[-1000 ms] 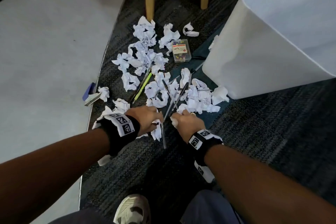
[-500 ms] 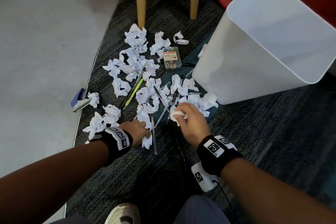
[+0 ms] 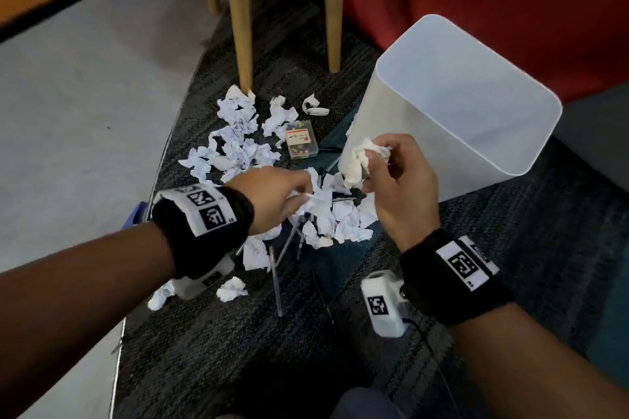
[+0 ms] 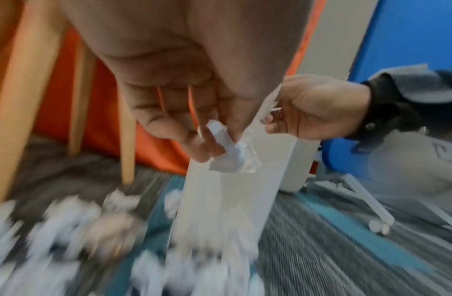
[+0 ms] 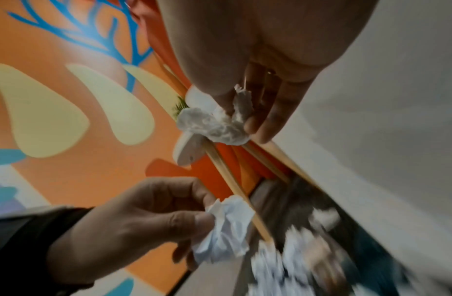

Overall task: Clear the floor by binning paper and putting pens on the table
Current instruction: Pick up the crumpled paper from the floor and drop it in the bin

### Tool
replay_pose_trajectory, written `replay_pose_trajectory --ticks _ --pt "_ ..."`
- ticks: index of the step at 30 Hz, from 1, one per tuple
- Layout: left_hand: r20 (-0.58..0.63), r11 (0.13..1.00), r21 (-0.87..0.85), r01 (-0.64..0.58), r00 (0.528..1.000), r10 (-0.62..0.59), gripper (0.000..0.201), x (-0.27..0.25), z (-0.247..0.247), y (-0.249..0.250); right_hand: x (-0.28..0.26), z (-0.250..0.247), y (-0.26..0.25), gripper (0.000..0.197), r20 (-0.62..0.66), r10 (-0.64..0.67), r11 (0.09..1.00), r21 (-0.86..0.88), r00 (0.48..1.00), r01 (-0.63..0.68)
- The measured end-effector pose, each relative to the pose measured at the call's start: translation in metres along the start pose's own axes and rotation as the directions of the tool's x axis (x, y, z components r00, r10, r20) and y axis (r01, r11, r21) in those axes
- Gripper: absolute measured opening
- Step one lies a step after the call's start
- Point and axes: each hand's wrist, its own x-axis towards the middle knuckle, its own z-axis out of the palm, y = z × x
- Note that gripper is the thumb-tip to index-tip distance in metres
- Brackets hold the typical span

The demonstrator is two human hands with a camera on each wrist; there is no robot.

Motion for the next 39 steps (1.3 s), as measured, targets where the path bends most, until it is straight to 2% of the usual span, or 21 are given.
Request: replay_pose_trajectory --ticks 3,8,11,14,17,21,24,31,35,39 --pt "-0.149 0.997 0.007 -0.076 0.986 0.076 0.018 0.011 -0.046 0.025 0.016 -0.031 -0.031 0.007 -0.113 -0.112 0.994 -0.017 0.987 0.111" --pt "-0.341 0.981 0.015 -0.192 0.922 0.186 0.015 0.027 -0.1 0.059 0.045 -0.075 -0.048 0.012 -0.265 -0.211 0.976 -0.106 0.941 0.189" --pt "-0.426 0.967 0.005 -0.254 0.874 0.232 0.014 0.037 -0.117 0.075 0.057 -0.084 -0.035 0.013 -0.283 -0.216 0.969 -0.18 0.934 0.17" --pt "-0.48 0.954 0.0 -0.299 0.837 0.263 0.013 0.044 -0.125 0.09 0.064 -0.085 -0.018 0.02 -0.208 -0.183 0.941 -0.321 0.961 0.109" --pt "-0.485 0.963 -0.034 -0.269 0.847 0.219 0.02 0.054 -0.126 0.101 0.066 -0.085 -0.009 0.035 -0.116 -0.035 0.937 -0.349 0.993 -0.007" --pt "-0.434 0.97 -0.127 -0.206 0.891 0.133 0.024 0.064 -0.124 0.107 0.069 -0.085 -0.008 0.045 -0.104 0.058 0.934 -0.347 0.993 -0.091" --pt "-0.435 0.968 -0.173 -0.18 0.896 0.088 0.027 0.067 -0.121 0.111 0.072 -0.082 -0.006 0.045 -0.125 0.028 0.93 -0.359 0.992 -0.071" --pt "-0.451 0.97 -0.187 -0.153 0.891 0.053 0.037 0.074 -0.117 0.114 0.066 -0.083 -0.009 0.031 -0.232 -0.042 0.959 -0.281 0.972 -0.025" --pt "-0.412 0.954 -0.238 -0.181 0.909 0.07 0.046 0.078 -0.11 0.111 0.063 -0.083 -0.01 0.029 -0.253 -0.044 0.97 -0.243 0.967 -0.019" --pt "-0.421 0.944 -0.253 -0.213 0.903 0.091 0.051 0.08 -0.105 0.102 0.061 -0.083 -0.012 0.029 -0.252 -0.051 0.972 -0.235 0.966 -0.01"
